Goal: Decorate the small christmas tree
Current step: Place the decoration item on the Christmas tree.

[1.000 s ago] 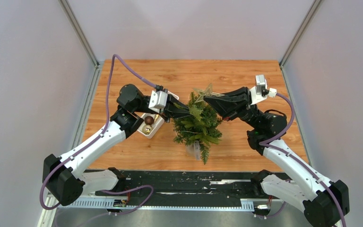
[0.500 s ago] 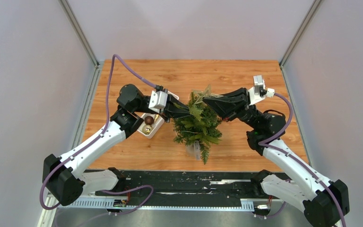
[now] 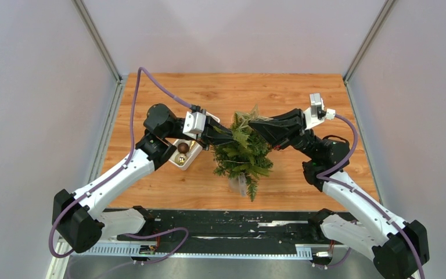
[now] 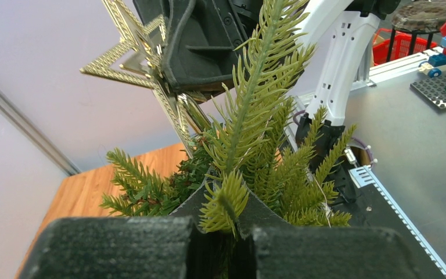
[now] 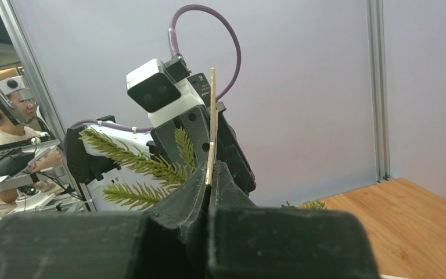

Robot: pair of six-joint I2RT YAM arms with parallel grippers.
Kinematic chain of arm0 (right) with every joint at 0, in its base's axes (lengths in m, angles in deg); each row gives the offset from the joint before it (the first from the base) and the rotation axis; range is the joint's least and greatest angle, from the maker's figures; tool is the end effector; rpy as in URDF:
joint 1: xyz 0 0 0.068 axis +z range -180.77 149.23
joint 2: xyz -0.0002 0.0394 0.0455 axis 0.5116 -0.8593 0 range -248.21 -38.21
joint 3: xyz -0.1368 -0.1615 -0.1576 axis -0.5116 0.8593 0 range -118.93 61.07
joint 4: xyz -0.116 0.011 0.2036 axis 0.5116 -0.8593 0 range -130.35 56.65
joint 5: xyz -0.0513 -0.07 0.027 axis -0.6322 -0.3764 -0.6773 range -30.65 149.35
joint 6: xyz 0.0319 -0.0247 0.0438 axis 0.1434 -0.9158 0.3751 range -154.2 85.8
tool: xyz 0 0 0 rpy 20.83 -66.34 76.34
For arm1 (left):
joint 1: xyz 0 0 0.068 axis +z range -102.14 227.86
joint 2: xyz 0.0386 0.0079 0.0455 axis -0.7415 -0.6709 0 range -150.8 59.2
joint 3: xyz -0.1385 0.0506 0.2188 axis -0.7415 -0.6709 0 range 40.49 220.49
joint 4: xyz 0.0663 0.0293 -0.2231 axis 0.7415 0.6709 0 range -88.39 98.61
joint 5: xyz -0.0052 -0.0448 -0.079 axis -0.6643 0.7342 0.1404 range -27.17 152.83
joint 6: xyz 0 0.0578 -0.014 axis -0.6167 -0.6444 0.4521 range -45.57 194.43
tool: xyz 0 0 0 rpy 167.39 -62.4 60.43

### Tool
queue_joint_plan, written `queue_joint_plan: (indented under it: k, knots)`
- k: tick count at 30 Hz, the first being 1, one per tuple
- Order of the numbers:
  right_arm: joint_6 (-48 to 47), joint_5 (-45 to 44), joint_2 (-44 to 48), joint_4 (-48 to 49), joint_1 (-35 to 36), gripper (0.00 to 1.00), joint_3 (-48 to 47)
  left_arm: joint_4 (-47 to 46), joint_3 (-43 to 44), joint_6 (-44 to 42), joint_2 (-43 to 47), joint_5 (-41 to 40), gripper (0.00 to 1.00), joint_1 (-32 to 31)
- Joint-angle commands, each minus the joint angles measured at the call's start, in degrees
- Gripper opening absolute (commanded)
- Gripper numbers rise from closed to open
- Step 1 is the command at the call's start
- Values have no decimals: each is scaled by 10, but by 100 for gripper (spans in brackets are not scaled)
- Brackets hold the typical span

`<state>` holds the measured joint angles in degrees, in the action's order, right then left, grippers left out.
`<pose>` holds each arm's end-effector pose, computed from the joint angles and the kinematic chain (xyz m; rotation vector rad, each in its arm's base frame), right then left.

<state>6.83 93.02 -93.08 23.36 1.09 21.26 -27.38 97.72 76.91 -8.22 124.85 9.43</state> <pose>0.1402 0.1156 0.3969 -0.5310 0.9424 1.4054 0.1602 -0.1761 0.4000 1.3087 0.8177 -1.2426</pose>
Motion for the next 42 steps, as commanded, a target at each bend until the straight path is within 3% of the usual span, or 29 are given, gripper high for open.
queue_joint_plan:
  k: [1,16,27,36,42]
  knots:
    - [6,8,12,7,4,0,11,-41,0,-24,18,-19,0,3]
    - [-27,48,9,20,9,0,42,-40,5,-23,15,-20,0,3]
    - [-93,72,11,-28,10,0,55,-45,5,-24,13,-21,0,3]
    - [-162,76,31,-136,11,0,51,-44,5,-24,14,-21,0,3]
    - [-156,70,32,-134,12,0,74,-48,4,-24,13,-22,0,3]
